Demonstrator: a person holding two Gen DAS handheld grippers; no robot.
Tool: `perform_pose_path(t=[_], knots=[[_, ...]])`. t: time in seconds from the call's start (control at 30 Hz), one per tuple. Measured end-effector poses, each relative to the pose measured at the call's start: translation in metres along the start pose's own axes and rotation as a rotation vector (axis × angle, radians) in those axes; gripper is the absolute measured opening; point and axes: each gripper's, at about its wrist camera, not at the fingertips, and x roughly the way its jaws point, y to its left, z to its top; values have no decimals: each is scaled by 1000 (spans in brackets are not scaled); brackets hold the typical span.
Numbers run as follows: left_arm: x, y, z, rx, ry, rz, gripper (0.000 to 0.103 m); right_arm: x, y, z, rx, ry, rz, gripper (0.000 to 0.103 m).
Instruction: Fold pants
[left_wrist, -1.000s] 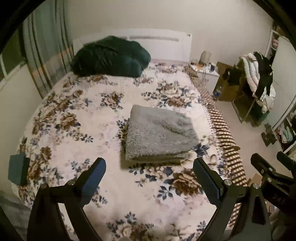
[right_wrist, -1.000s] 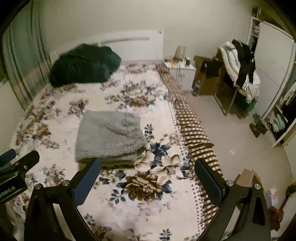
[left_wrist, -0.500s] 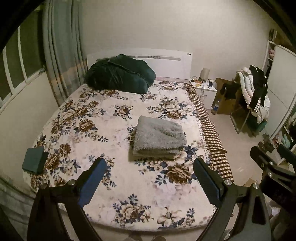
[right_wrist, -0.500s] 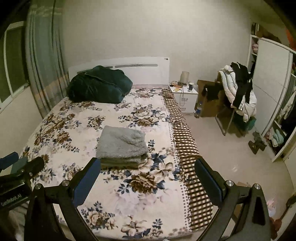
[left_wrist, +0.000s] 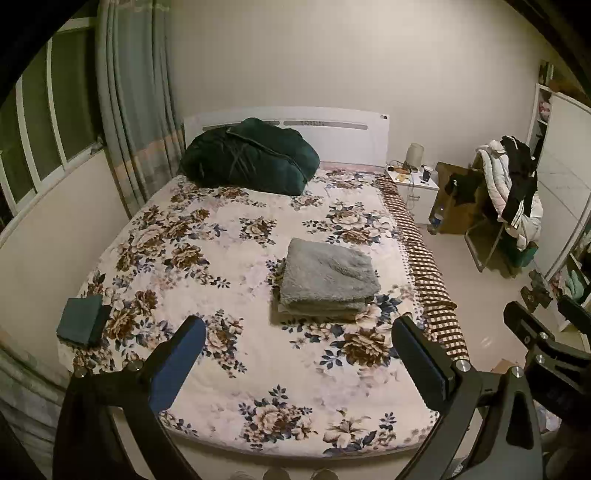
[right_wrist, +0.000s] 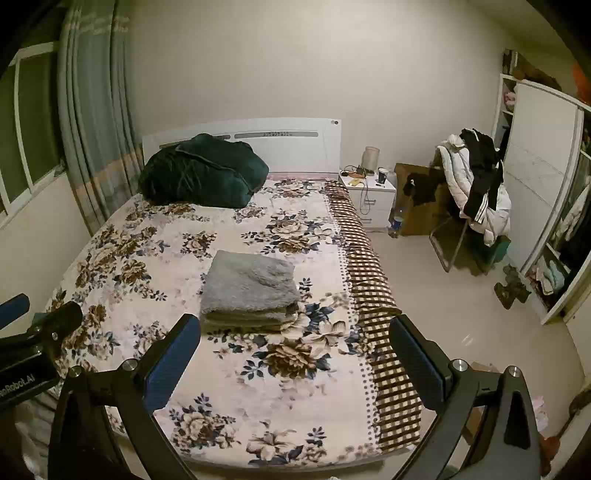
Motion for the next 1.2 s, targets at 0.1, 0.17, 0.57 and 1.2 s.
perform_pose_path(t=[0.1,0.17,0.57,1.2], knots=[[-2,0,-1,10,-6,8,103,-3,0,2,-1,-4,1,103],[-3,1,-1,6,-8,8,103,-2,3,6,-2,-5,2,103],[-6,3,1,7,-9,10,103,-5,8,7,3,6,6,103],[-12,6,5,7,-17,8,103,-10,9,5,13,2,3,103]])
